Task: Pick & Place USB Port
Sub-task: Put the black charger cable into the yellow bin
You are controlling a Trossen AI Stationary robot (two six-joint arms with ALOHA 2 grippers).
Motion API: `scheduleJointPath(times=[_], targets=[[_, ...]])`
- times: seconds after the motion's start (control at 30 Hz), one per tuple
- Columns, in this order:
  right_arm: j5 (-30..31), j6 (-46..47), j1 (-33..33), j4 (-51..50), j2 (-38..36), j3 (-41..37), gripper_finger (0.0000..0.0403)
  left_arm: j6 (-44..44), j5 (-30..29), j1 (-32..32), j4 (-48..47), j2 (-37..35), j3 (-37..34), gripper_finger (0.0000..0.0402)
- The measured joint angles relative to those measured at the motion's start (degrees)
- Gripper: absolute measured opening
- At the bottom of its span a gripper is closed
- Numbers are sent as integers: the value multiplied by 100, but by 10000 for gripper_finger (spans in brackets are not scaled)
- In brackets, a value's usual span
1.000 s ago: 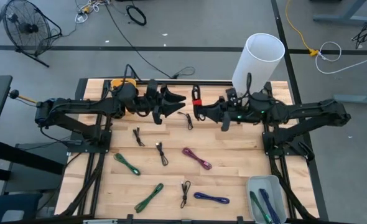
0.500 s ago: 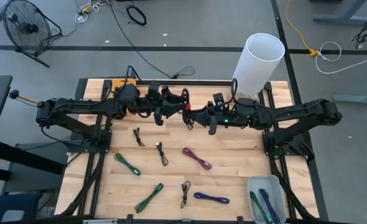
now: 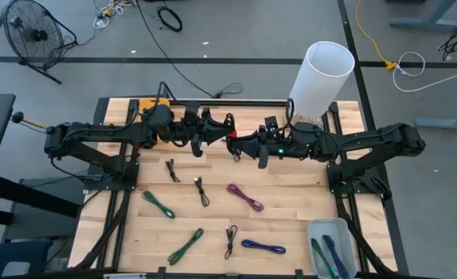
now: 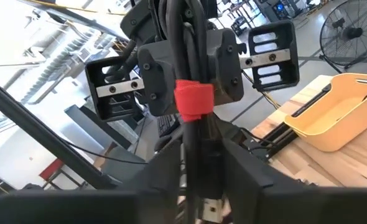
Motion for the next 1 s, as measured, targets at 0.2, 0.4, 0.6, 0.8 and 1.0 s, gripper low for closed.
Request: scheduleJointPath(times=[0.2,0.4,0.6,0.8,1.0], targets=[[-112,4,-16,75,-44,2,186,-40,-32,23,-234,-239,-13,40],[-110,11,-17,41,-140,4,197,-277,-199,39,-1466,-763,-2,40],[-108,-4,-20,46,-232,4,180,-142,-1251,77,-4012,-1537,-7,40],[-103,-4,-20,-53,-229,7,162,-370,-2206,541,-6282,-2258,-7,40],[-97,-27,-20,-40,-227,7,153,-450,-2604,1404,-7786,-2686,-7,40]])
